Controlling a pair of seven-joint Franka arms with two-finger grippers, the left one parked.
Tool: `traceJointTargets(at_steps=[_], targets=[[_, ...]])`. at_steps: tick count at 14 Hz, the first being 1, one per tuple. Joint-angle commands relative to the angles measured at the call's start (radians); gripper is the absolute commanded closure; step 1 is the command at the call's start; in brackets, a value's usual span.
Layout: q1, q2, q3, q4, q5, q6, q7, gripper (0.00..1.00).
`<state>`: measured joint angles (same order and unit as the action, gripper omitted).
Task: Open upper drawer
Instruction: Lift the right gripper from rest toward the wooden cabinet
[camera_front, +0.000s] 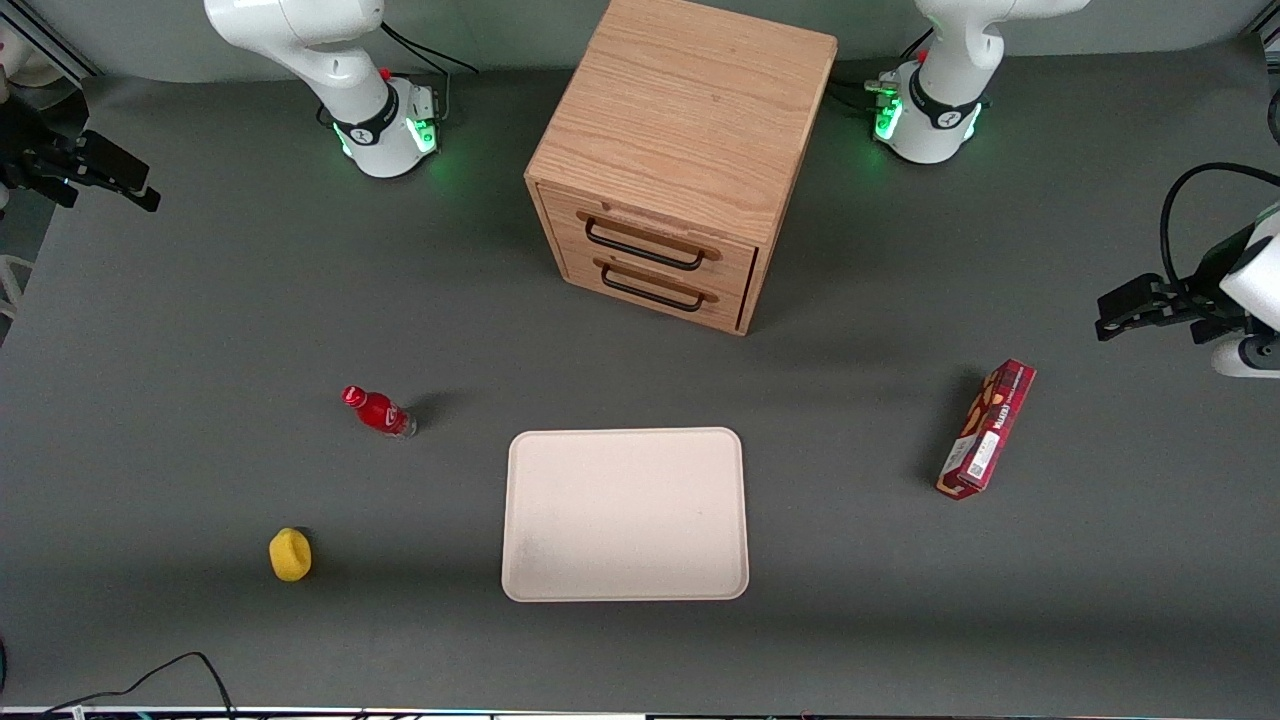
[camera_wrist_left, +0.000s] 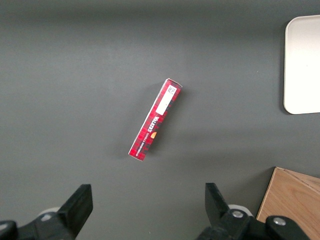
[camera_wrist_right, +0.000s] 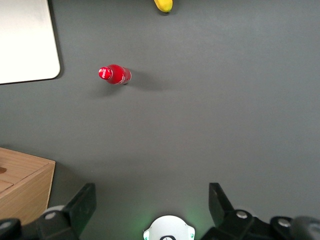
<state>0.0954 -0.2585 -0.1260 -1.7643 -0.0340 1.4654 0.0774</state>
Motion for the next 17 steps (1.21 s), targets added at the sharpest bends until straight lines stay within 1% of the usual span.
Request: traceJointTargets(at_steps=[1, 4, 6, 7, 8, 9, 10, 11, 12, 15, 17], targets=[[0.0, 0.01, -0.001, 0.025, -0.007, -0.03, 0.006, 0.0], [0.001, 0.021, -0.004, 0.039, -0.007, -0.031, 0.022, 0.0], [0.01, 0.021, 0.003, 0.045, -0.01, -0.045, -0.026, 0.0], [0.017, 0.019, 0.014, 0.052, -0.004, -0.069, -0.127, 0.0], [0.015, 0.025, 0.051, 0.075, 0.005, -0.085, -0.236, 0.0], [0.015, 0.034, 0.072, 0.088, 0.023, -0.094, -0.301, 0.0], [0.017, 0.047, 0.086, 0.103, 0.051, -0.094, -0.321, 0.0], [0.017, 0.064, 0.12, 0.114, 0.101, -0.093, -0.326, 0.0], [0.015, 0.085, 0.152, 0.135, 0.168, -0.093, -0.329, 0.0], [0.015, 0.215, 0.279, 0.222, 0.317, -0.093, -0.338, 0.0], [0.015, 0.309, 0.357, 0.261, 0.377, -0.086, -0.408, 0.0]])
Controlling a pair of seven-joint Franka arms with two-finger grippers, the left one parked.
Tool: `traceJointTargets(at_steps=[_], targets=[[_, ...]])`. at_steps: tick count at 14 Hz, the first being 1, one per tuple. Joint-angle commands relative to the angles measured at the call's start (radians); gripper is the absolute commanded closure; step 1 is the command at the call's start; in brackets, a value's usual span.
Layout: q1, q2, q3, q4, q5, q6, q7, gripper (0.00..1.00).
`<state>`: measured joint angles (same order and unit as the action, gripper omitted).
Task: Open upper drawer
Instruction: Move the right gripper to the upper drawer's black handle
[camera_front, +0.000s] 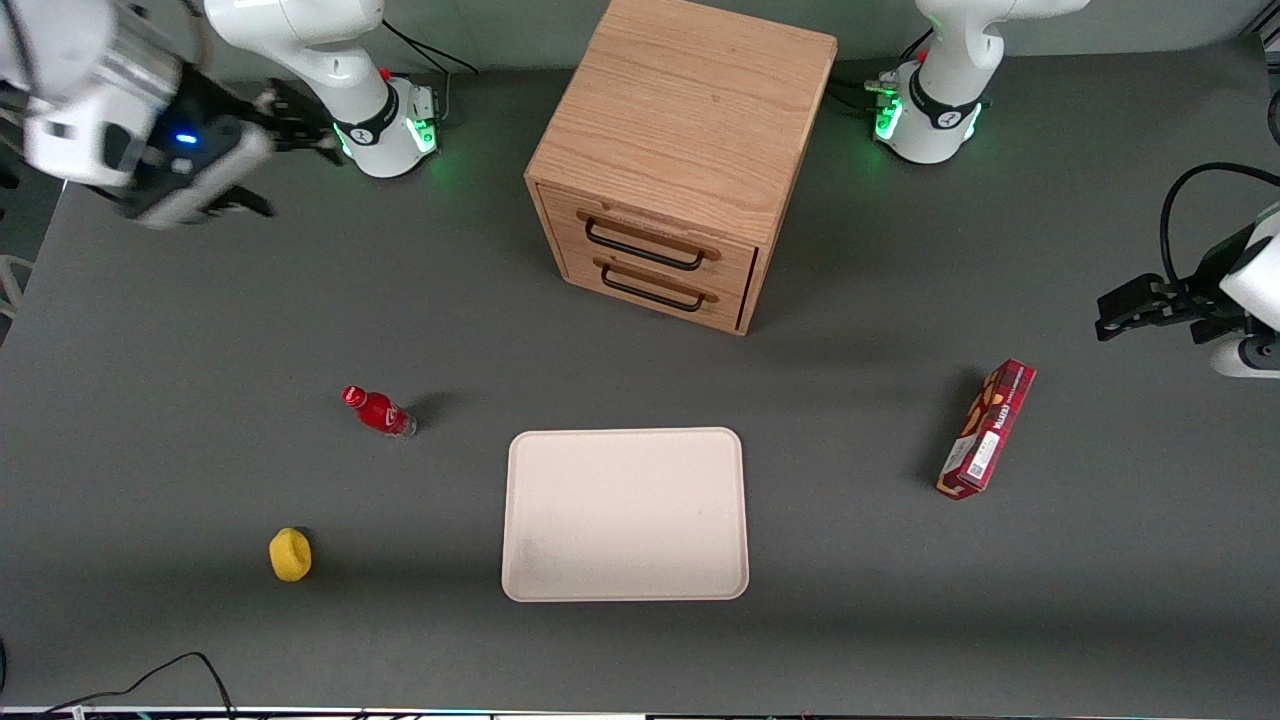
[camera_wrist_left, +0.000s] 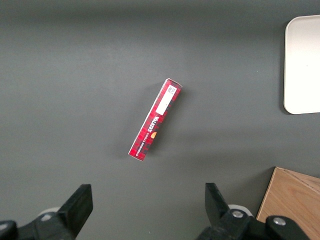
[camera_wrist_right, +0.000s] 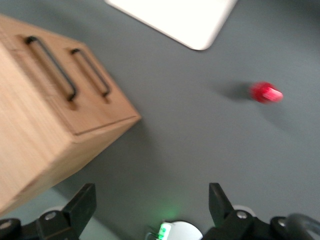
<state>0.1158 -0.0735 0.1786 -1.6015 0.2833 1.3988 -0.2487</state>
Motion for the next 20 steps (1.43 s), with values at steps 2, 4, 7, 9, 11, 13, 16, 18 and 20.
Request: traceJointTargets(at_steps=[2, 4, 7, 9, 11, 13, 16, 18, 20], targets=[[-0.005, 0.214, 0.1, 0.129, 0.127, -0.014, -0.158, 0.0], [-0.002, 0.28, 0.146, 0.138, 0.148, 0.04, -0.159, 0.0], [-0.001, 0.385, 0.245, 0.135, 0.139, 0.164, -0.158, 0.0], [0.027, 0.441, 0.278, 0.13, 0.111, 0.244, -0.152, 0.0], [0.053, 0.492, 0.314, 0.124, 0.08, 0.302, -0.147, 0.0], [0.053, 0.527, 0.357, 0.124, 0.031, 0.337, -0.129, 0.0], [0.033, 0.564, 0.438, 0.074, -0.022, 0.429, -0.075, 0.0], [0.012, 0.581, 0.484, 0.049, -0.052, 0.474, -0.069, 0.0], [0.001, 0.595, 0.499, 0.046, -0.053, 0.482, -0.069, 0.0]])
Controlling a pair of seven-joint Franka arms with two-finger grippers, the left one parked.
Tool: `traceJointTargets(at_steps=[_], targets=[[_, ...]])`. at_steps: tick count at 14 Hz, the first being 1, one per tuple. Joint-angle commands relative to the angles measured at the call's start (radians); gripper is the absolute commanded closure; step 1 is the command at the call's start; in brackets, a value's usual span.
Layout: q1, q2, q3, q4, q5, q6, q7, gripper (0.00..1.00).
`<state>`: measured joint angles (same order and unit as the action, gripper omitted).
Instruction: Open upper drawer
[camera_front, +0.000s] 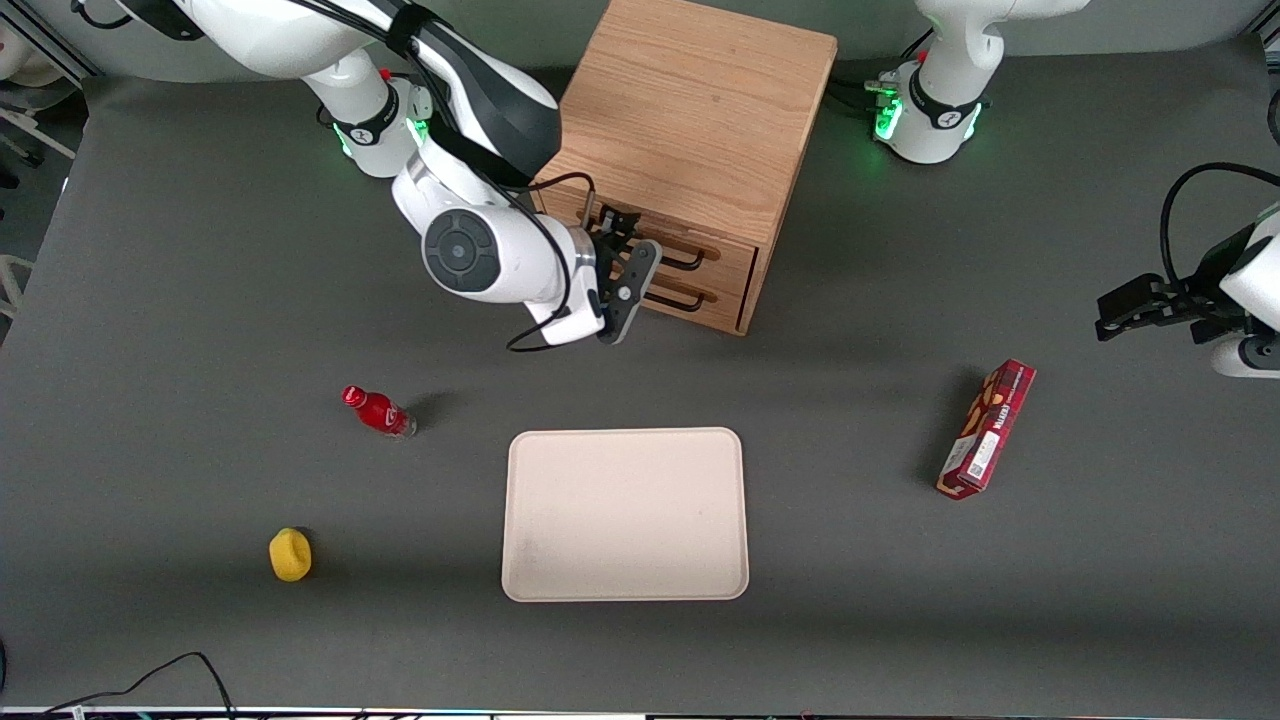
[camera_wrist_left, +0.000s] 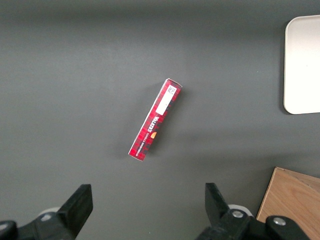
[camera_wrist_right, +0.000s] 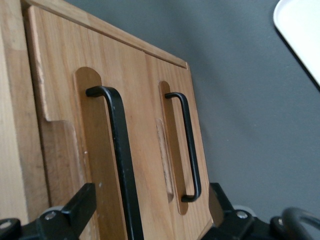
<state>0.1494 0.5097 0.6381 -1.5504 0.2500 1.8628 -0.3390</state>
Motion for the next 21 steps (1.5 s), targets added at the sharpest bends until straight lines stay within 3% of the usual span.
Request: traceJointTargets(at_steps=[1, 10, 14, 21], targets=[[-0.033, 0.016, 0.048, -0.007, -0.02, 0.03, 0.021, 0.0], [-0.016, 0.078, 0.061, 0.001, -0.109, 0.085, 0.094, 0.0], [-0.016, 0.108, 0.046, 0.081, -0.112, 0.081, 0.092, 0.0], [-0.021, 0.182, 0.016, 0.193, -0.186, 0.073, 0.084, 0.0]])
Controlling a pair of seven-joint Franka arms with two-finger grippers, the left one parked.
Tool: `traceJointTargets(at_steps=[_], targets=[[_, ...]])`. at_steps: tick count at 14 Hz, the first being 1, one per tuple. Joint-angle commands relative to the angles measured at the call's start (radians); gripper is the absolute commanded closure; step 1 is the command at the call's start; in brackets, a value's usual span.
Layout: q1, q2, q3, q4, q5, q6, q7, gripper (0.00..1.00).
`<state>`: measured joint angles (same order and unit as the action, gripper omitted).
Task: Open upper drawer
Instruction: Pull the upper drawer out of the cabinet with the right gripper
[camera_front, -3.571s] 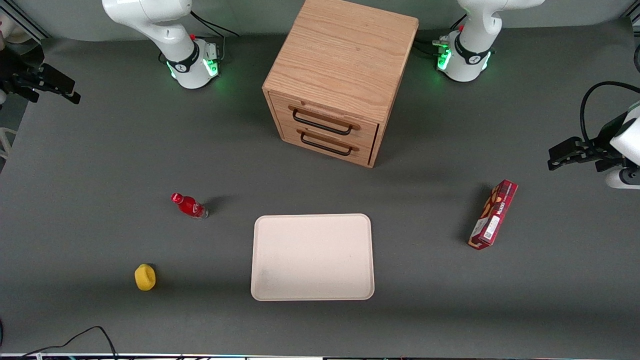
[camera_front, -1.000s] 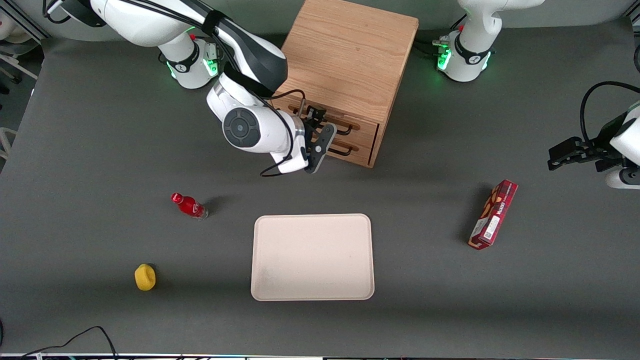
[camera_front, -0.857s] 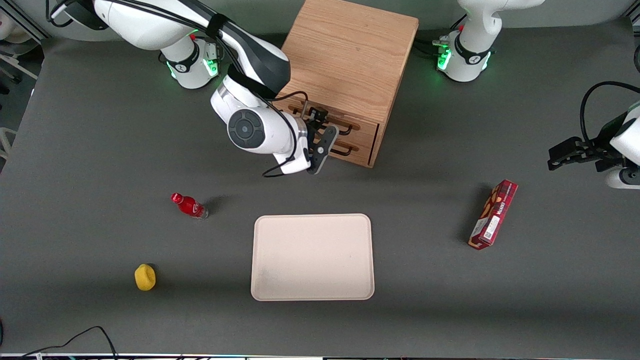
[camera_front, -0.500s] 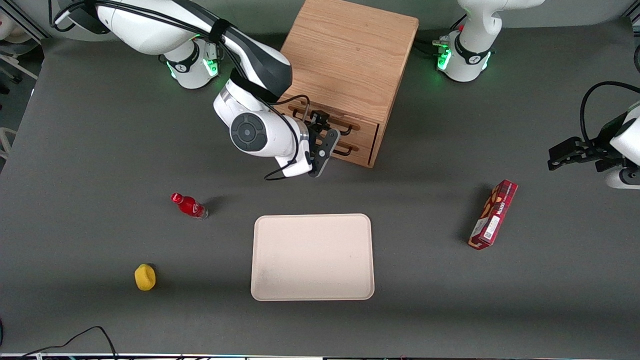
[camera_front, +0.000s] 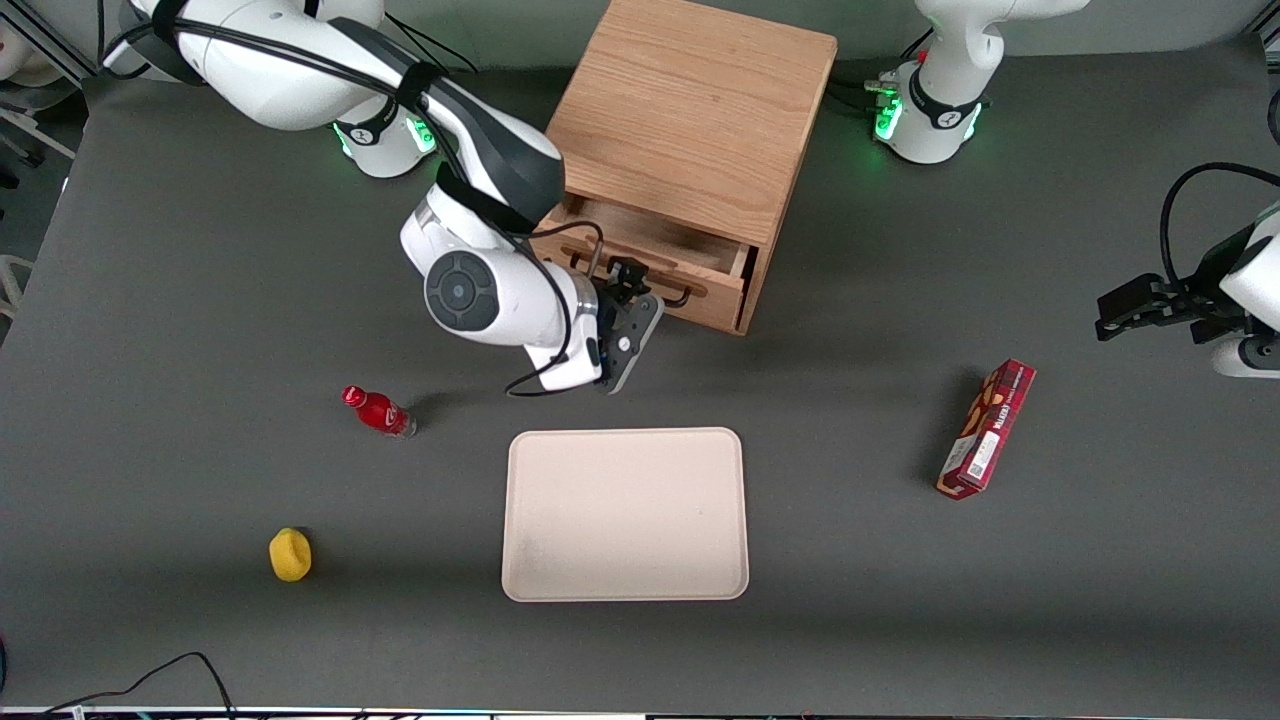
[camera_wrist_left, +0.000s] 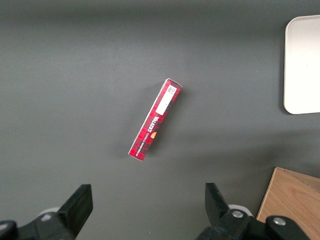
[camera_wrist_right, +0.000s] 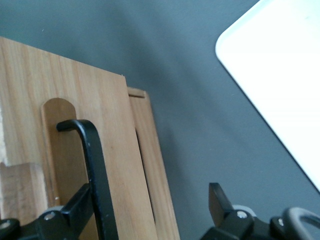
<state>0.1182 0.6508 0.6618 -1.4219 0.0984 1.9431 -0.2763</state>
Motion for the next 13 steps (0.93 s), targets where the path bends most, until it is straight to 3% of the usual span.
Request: traceJointTargets(at_steps=[1, 13], targets=[[0.011, 0.047, -0.019, 0.073, -0.034, -0.007, 0.022, 0.0], [0.012, 0.133, -0.134, 0.28, -0.032, -0.093, -0.043, 0.0]])
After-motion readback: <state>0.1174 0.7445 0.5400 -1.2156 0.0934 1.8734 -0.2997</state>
